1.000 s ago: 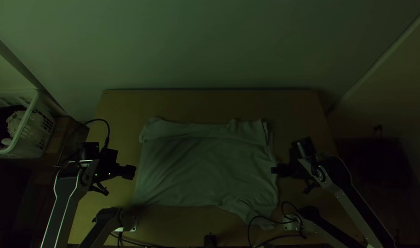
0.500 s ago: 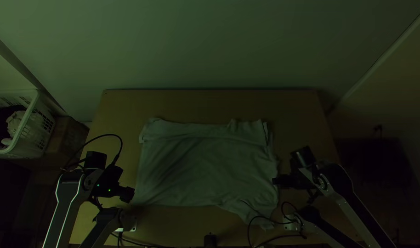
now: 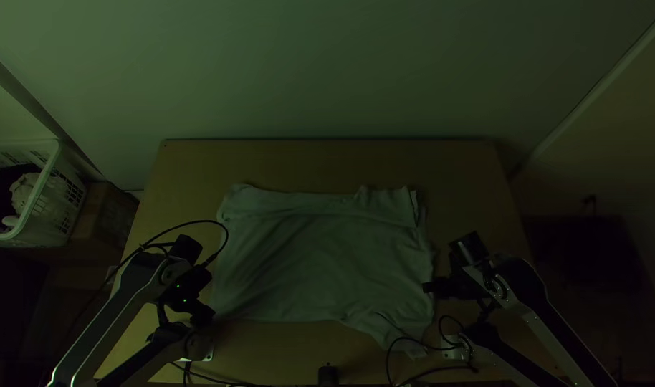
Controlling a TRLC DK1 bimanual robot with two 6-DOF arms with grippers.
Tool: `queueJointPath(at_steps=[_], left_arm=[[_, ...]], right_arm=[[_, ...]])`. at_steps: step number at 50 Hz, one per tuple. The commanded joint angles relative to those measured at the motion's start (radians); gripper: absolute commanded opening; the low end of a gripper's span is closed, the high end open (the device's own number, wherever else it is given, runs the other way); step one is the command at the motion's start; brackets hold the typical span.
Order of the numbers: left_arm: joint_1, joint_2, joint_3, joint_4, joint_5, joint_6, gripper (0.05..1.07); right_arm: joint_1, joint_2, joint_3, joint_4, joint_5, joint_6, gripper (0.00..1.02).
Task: Fold the t-shirt
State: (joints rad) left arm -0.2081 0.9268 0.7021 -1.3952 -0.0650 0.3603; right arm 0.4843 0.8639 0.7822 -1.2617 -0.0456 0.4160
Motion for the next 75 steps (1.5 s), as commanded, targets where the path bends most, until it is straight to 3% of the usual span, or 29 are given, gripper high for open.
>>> queueJointPath(at_steps=[1,9,14,44,53,58,65,68,71,75], left_arm=[[-0.025,0.056,-0.023,0.021,-0.009,0.019,1.03],[-0.099,0.101,-0.03,0.028,-0.006,0.009,1.03],[-0.113,0.144,-0.038,0.045,-0.007,0.009,1.03],[-0.148,0.323,-0.067,0.116,-0.007,0.026,0.97],[-0.169,0.336,-0.067,0.116,0.007,0.051,0.72],[-0.169,0.342,-0.069,0.121,0.014,0.062,0.49],[-0.169,0.342,-0.081,0.153,0.019,0.074,0.4],[-0.168,0.334,-0.092,0.196,0.021,0.069,0.28],[-0.169,0.339,-0.085,0.226,0.039,0.063,0.07],[-0.169,0.345,-0.076,0.214,0.067,0.055,0.08]], right_arm=[[0.01,0.003,-0.027,-0.002,-0.005,0.026,0.42],[0.013,0.012,-0.035,0.004,-0.011,0.026,0.44],[0.022,0.037,-0.043,0.002,-0.045,0.046,0.6],[0.03,0.093,-0.051,-0.001,-0.051,0.046,0.6],[0.028,0.112,-0.063,-0.001,-0.051,0.047,0.6],[0.028,0.132,-0.075,-0.001,-0.051,0.047,0.6],[0.027,0.164,-0.092,0.002,-0.051,0.046,0.6],[0.023,0.178,-0.095,0.001,-0.053,0.047,0.6],[0.025,0.19,-0.1,0.002,-0.053,0.047,0.6],[0.027,0.211,-0.107,0.004,-0.053,0.046,0.6]])
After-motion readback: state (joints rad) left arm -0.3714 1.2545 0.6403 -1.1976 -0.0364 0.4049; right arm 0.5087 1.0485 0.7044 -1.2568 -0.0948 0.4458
